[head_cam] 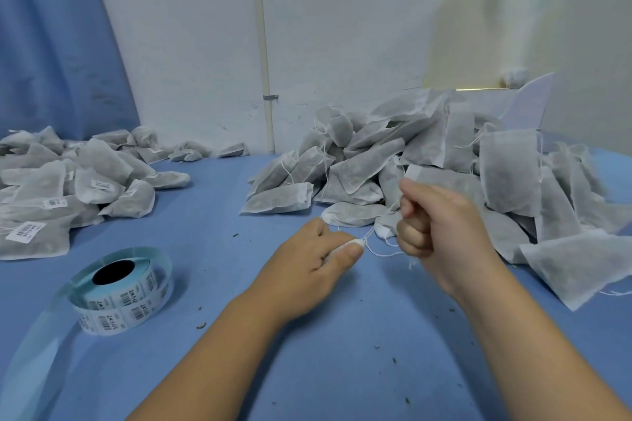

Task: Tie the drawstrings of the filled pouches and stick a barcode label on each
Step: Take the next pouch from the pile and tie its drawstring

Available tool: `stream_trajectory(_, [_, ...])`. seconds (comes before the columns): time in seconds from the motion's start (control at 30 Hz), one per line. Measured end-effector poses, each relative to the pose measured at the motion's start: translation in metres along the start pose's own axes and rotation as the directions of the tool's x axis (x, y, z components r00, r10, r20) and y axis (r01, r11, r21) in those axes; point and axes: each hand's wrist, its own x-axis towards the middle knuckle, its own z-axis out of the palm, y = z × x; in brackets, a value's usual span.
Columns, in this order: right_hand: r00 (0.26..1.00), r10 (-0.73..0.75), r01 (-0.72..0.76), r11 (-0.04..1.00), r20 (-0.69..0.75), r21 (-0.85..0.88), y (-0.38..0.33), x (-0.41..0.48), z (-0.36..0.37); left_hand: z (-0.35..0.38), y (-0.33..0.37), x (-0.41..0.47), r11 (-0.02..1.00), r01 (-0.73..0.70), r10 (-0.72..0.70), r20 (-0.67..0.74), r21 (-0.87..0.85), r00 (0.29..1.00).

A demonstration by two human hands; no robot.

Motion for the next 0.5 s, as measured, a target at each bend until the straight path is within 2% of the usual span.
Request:
stream_trajectory(0.1, [0.998, -0.004, 0.016, 0.98, 0.06, -0.197, 0.0, -0.003, 0.003, -0.005, 0.007, -0.002, 1.0, 0.004, -0.004, -0.019, -0.012, 1.0])
stream_trajectory(0.17, [0.992, 0.015, 0.031, 0.932, 0.124, -0.36, 0.0, -0.007, 0.007, -0.006, 0.015, -0.002, 0.999, -0.027, 0.026, -0.038, -0.03, 0.999])
stream_trajectory(0.23, [0.982, 0.001, 0.082, 0.9, 0.19, -0.429, 0.001, -0.011, 0.013, -0.002, 0.027, -0.002, 0.993, -0.062, 0.054, -0.084, -0.096, 0.995])
stream_trajectory(0.33, [0.974, -0.042, 0.125, 0.921, 0.223, -0.368, 0.001, -0.014, 0.017, 0.008, 0.048, -0.004, 0.964, -0.044, -0.002, -0.173, -0.261, 0.985])
stream_trajectory(0.4, [0.975, -0.058, 0.124, 0.945, 0.216, -0.304, -0.003, -0.015, 0.016, 0.015, 0.057, -0.005, 0.927, -0.006, -0.069, -0.184, -0.376, 0.981])
stream_trajectory(0.5, [0.977, -0.085, 0.139, 0.951, 0.197, -0.277, -0.009, -0.013, 0.009, 0.015, 0.058, -0.004, 0.885, 0.055, -0.174, -0.22, -0.462, 0.96])
